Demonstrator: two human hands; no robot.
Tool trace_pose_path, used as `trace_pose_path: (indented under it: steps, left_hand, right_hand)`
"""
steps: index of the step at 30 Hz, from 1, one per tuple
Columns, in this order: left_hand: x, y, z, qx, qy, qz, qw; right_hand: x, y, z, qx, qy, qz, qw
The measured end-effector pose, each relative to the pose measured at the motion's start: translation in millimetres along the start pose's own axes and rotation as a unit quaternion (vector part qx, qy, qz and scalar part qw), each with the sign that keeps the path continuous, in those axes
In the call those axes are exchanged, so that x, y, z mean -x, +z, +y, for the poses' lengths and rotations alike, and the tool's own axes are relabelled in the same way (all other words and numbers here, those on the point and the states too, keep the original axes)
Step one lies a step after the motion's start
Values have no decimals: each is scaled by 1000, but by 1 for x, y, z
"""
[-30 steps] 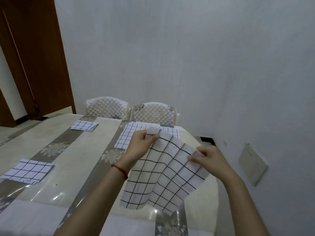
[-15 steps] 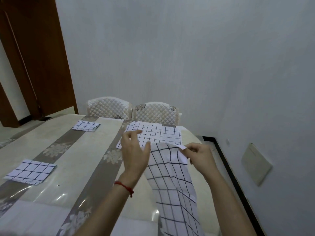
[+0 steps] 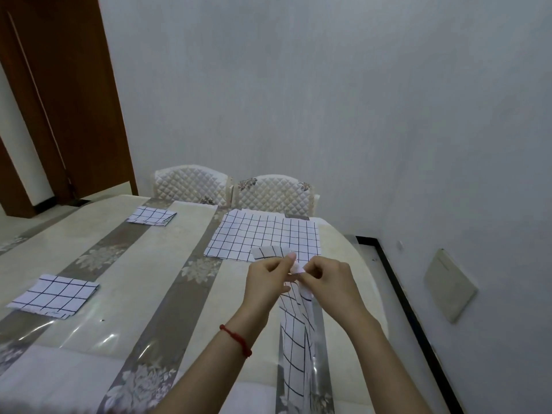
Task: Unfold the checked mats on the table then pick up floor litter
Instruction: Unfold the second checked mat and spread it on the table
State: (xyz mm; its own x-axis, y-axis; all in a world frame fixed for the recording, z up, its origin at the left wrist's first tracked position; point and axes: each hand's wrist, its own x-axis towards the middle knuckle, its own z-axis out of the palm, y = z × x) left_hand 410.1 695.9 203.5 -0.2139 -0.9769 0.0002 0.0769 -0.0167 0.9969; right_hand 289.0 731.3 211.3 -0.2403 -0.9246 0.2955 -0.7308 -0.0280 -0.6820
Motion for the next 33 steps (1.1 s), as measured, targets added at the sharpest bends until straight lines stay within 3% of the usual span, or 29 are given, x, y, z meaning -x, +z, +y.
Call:
trace_pose_path:
  steps: [6, 22, 33]
  left_hand:
    - [-4, -5, 3, 65, -67, -21, 995]
    - [-3, -5, 0, 138, -84, -60, 985]
    - [3, -8, -1, 141, -72, -44, 986]
  right_hand:
    - [4, 1, 4, 75, -37, 6, 996]
    - [14, 6, 1, 80, -96, 84, 989]
    - [13, 2, 8, 65, -87, 30, 994]
